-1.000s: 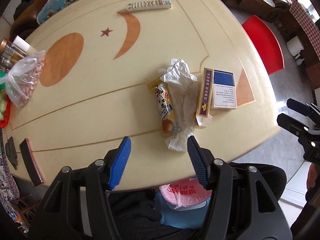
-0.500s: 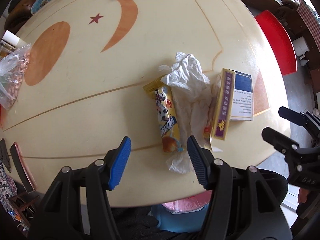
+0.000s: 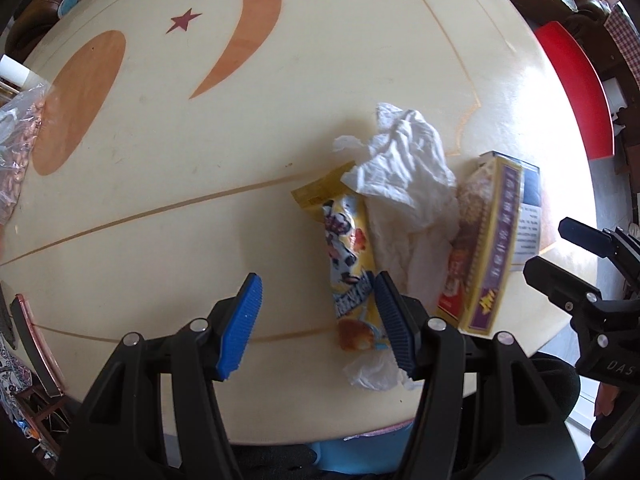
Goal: Collect trash
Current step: 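Grasp the yellow snack wrapper with the left tool while the right tool grasps the card box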
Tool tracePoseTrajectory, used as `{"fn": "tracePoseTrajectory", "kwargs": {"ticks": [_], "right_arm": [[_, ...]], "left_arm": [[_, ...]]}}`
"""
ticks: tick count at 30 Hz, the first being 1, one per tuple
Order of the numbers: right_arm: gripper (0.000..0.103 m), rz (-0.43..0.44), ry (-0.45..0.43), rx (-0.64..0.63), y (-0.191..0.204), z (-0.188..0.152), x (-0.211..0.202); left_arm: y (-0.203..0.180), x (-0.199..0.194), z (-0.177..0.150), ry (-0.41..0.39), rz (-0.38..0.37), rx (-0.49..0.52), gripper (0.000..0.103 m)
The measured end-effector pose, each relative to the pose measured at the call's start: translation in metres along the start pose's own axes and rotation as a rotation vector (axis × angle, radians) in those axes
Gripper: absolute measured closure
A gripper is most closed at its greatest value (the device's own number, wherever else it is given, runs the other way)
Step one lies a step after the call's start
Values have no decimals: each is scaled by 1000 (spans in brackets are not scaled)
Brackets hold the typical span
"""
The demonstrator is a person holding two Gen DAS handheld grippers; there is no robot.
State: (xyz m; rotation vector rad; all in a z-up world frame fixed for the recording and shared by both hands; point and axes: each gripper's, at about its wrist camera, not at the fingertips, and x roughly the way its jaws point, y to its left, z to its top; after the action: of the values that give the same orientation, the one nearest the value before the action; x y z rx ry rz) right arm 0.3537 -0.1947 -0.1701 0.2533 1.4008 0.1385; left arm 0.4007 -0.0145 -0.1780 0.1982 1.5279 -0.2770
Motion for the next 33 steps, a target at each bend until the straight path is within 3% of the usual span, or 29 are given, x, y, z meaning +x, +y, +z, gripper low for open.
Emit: {"fn": "tracePoseTrajectory", "kwargs": {"ticks": [8, 18, 22, 30, 33], "right_arm": [[26, -10, 17, 2, 5, 10, 14], [26, -37, 28, -13, 10, 15, 25], [26, -49, 33, -15, 11, 16, 30], [25, -74, 27, -16, 13, 18, 35], [25, -105, 26, -34, 18, 18, 37]], "left_arm": [[24, 11, 5, 9, -31, -15, 45], [24, 26, 21, 23, -47, -25, 45], [24, 24, 20, 12, -26, -29, 57], [42, 21, 22, 6, -74, -78, 63], [41, 24, 24, -1, -61, -79, 65]]}}
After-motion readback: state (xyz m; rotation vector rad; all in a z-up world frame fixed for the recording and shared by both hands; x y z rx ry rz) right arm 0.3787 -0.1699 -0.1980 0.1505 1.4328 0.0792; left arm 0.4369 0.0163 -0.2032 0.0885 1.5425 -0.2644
